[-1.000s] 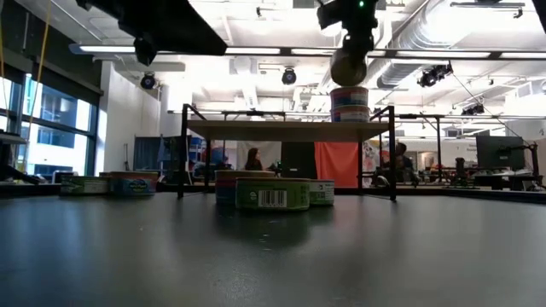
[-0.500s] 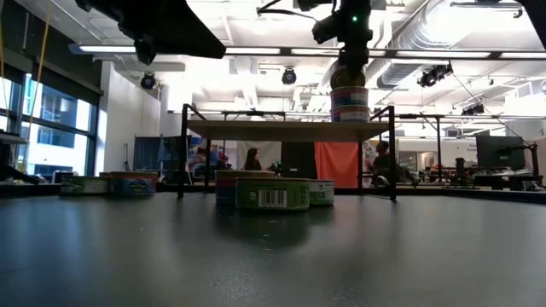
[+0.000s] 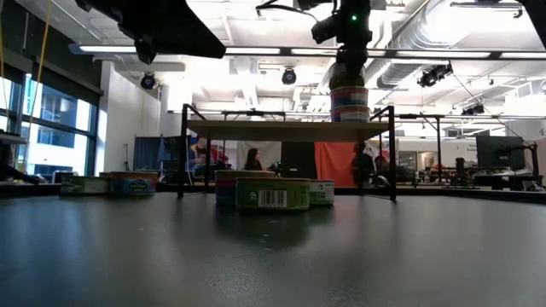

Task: Stack canned seafood by type on shelf
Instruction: Stack the blue tuna can on top of the blue tuna can

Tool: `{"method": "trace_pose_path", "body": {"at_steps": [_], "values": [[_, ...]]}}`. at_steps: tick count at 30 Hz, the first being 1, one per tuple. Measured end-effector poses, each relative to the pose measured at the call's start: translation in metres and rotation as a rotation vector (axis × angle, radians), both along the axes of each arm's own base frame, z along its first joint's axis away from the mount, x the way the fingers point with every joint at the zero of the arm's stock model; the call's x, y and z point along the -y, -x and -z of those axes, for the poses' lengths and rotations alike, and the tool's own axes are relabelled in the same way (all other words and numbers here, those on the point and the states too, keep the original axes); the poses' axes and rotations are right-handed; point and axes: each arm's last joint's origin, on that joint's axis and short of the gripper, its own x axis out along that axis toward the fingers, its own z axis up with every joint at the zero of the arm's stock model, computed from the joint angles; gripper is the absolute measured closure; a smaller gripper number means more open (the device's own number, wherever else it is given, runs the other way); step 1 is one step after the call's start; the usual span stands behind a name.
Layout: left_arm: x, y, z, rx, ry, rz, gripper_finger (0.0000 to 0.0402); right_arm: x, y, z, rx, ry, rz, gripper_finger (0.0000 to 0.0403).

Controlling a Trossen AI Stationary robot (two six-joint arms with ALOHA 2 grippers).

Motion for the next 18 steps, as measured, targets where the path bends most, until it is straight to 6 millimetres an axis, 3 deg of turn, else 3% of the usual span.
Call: {"method": "trace_pose_path", "body": {"at_steps": [18], "values": [[0.0,0.0001,-0.0002,0.003,0.007,-0.002,0.0401,-0.0029,0.0028,0.0022,0.044,-0.098,0.037,0.0178]]}}
